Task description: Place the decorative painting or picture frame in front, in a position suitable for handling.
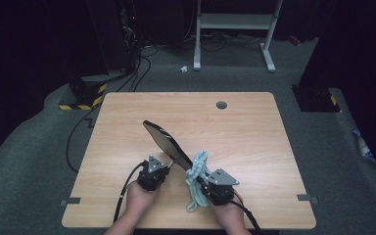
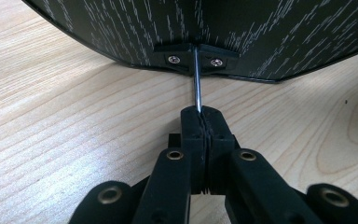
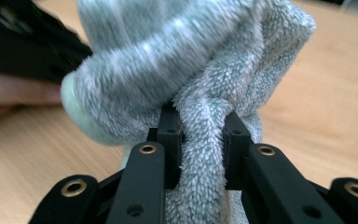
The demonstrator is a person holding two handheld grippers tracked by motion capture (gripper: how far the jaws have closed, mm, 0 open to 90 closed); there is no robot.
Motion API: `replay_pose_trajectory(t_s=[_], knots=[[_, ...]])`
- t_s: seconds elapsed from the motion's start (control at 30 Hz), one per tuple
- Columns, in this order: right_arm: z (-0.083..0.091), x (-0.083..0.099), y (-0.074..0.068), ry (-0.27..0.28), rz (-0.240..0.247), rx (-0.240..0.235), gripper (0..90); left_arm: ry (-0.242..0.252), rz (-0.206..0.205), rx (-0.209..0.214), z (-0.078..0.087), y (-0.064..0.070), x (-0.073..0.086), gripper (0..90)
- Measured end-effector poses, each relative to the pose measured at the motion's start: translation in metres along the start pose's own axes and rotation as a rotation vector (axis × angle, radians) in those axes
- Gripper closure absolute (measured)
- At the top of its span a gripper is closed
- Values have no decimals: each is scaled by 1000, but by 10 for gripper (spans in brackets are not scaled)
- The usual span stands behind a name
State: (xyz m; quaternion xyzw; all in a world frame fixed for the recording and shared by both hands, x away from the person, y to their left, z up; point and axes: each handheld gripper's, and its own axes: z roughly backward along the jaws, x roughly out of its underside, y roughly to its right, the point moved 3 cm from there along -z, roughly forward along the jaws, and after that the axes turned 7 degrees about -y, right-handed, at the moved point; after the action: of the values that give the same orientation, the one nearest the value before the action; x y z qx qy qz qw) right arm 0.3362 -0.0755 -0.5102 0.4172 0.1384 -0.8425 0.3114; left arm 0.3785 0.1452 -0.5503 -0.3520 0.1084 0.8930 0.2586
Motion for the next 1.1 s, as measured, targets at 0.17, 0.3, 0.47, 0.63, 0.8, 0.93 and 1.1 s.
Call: replay_pose_trajectory(t_s=[0.17, 0.3, 0.47, 0.63, 0.8, 0.93, 1.1], knots=[[-33, 5, 2, -121, -14, 6, 744, 0, 3, -3, 0, 1, 0, 886], [-47, 6, 5, -175, -17, 11, 743, 2, 0, -8, 0, 1, 0, 885], [-28, 5, 6, -123, -36, 4, 743, -1, -5, -12, 0, 1, 0, 885], [29, -12, -2, 55, -17, 2, 742, -1, -11, -16, 0, 2, 0, 886], [64, -56, -16, 186, 54, 0, 739, 0, -18, -15, 0, 3, 0, 886], [49, -63, -18, 141, 63, 16, 739, 1, -18, -16, 0, 3, 0, 886], [33, -38, -14, 90, 26, 34, 739, 1, -4, -5, 0, 1, 0, 885]])
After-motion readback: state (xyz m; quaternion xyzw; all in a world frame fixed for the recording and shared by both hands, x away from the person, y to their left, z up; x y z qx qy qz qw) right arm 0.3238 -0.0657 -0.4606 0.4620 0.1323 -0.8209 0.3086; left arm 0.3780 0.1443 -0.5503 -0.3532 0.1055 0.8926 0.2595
